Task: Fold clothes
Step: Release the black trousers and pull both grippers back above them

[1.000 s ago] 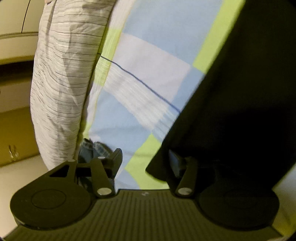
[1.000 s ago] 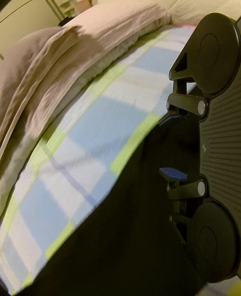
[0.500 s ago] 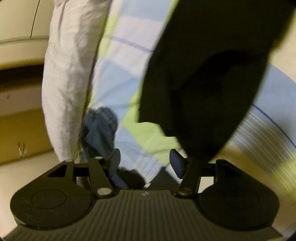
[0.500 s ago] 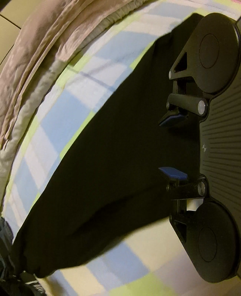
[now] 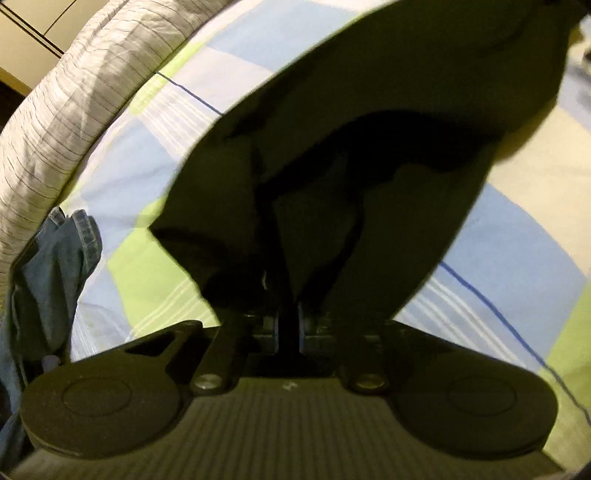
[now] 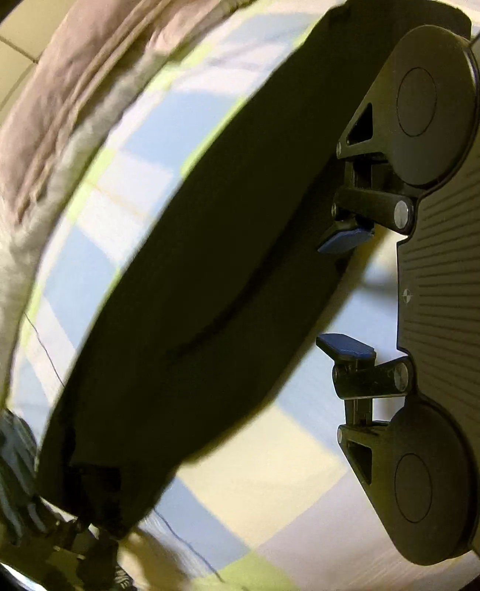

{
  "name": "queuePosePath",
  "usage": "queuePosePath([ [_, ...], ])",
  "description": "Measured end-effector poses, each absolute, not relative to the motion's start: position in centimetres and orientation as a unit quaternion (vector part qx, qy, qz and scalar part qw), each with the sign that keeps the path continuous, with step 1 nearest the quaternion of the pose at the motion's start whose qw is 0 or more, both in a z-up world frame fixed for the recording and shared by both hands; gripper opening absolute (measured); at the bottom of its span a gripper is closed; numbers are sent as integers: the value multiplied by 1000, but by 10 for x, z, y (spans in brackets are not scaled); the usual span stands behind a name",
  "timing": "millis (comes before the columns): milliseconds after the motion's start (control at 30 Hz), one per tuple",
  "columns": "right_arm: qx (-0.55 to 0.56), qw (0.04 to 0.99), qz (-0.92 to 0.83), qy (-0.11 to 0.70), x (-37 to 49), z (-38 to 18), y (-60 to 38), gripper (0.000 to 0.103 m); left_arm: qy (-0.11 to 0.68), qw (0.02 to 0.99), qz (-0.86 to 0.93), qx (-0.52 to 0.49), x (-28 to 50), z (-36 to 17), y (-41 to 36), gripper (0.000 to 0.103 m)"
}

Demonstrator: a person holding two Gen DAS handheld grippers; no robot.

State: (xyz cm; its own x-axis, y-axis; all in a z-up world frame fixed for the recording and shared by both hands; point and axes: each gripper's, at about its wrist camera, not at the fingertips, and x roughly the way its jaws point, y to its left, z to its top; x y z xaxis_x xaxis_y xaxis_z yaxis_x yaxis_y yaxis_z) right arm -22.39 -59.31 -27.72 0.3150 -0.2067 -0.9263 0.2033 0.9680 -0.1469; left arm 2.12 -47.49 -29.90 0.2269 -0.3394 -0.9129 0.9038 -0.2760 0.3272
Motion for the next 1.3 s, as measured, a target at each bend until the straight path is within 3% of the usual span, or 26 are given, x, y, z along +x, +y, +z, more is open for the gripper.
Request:
queuePosePath([
  [200,-40,819,-83,566,-163,-276,-556,52,326,511,-615,504,82,-221,-458,8],
  [300,-35,820,-83,565,-140,-277,-557,52,310,478,-600,562,77,-222,-443,10],
  [367,-36,820,-86,564,-128,-278,-556,52,285,484,-584,587,78,-227,-436,17],
  [633,-43,819,-74,568,-103,-280,-544,52,290,549,-578,530,112,-249,-464,45],
  [733,-42,816,-75,572,-103,-284,-540,52,314,557,-589,494,120,-262,-486,45],
  [867,-41,814,-82,574,-106,-292,-536,52,348,545,-610,458,124,-284,-513,43],
  [933,-37,812,-87,576,-106,-296,-538,52,361,533,-617,453,123,-295,-523,34],
  [967,-36,812,-89,576,-105,-298,-539,52,347,529,-616,469,117,-300,-524,17],
  [1067,-31,812,-93,576,-104,-300,-542,52,274,520,-619,521,94,-301,-513,4],
  [1200,-32,815,-92,571,-97,-296,-544,52,131,537,-616,561,71,-276,-485,2],
  [1300,-35,820,-90,565,-89,-292,-547,52,89,592,-599,532,73,-251,-481,2],
])
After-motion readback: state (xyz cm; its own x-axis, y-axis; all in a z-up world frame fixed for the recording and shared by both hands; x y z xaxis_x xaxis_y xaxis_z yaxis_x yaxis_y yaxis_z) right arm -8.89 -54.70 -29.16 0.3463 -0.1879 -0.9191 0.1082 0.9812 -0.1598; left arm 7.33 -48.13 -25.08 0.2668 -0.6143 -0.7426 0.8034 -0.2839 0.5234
